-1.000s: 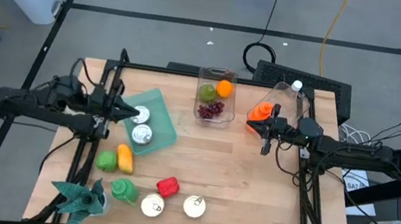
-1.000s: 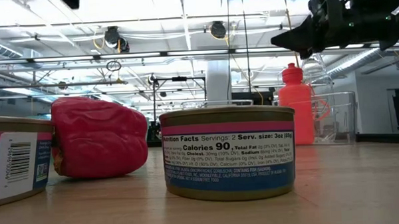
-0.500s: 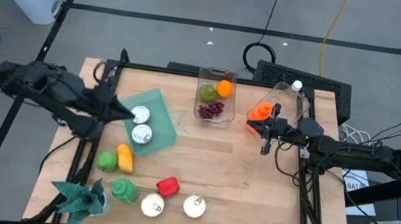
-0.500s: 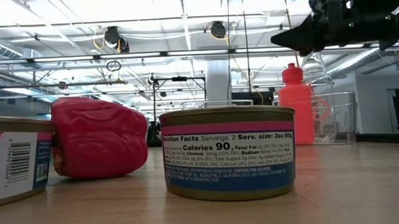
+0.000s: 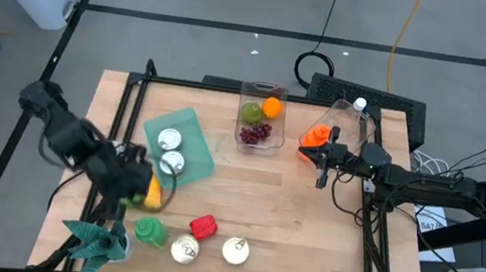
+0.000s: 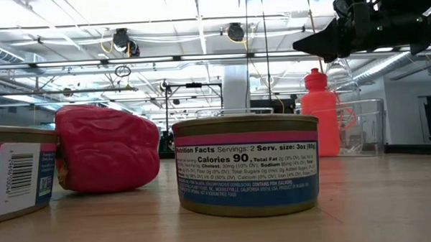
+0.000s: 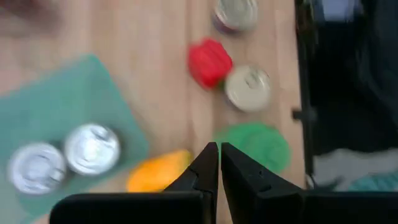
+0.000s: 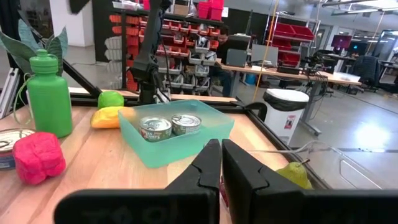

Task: Pick & Place Food Item
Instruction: Put the green water bottle into the right transparent bin

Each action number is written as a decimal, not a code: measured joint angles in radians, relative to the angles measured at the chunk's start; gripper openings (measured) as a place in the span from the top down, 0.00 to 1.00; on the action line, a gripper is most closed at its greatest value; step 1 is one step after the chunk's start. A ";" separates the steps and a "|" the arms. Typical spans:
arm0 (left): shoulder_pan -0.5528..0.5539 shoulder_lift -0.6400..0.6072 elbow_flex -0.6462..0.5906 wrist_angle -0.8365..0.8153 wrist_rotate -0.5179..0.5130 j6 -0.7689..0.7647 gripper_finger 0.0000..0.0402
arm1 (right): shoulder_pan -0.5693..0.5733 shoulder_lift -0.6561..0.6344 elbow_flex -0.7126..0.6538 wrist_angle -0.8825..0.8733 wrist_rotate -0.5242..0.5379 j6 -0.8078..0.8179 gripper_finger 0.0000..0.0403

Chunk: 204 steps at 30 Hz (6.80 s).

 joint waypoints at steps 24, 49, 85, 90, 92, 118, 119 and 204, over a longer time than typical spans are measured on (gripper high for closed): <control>-0.204 0.177 -0.051 0.144 0.027 -0.385 0.30 | 0.000 0.000 0.000 0.000 0.000 0.001 0.98; -0.187 0.211 -0.124 0.124 0.070 -0.371 0.49 | 0.000 0.001 0.000 0.008 0.000 0.001 0.99; -0.195 0.261 -0.120 0.129 0.068 -0.306 0.80 | 0.000 0.001 0.000 0.001 0.000 0.035 0.99; -0.191 0.219 -0.112 0.118 0.019 -0.286 0.90 | 0.000 0.001 -0.001 -0.019 0.000 0.057 0.99; -0.179 0.210 -0.098 0.117 0.022 -0.263 0.92 | 0.000 0.001 -0.001 -0.027 0.000 0.057 0.99; -0.016 0.199 0.176 0.013 0.087 0.088 0.93 | 0.029 0.001 -0.001 0.036 -0.141 0.117 0.99; -0.002 0.199 0.196 -0.001 0.088 0.111 0.93 | 0.029 0.001 -0.001 0.054 -0.164 0.121 0.99; 0.767 0.686 0.724 0.314 0.244 0.961 0.94 | 0.244 0.112 0.442 -0.433 0.226 -0.003 0.19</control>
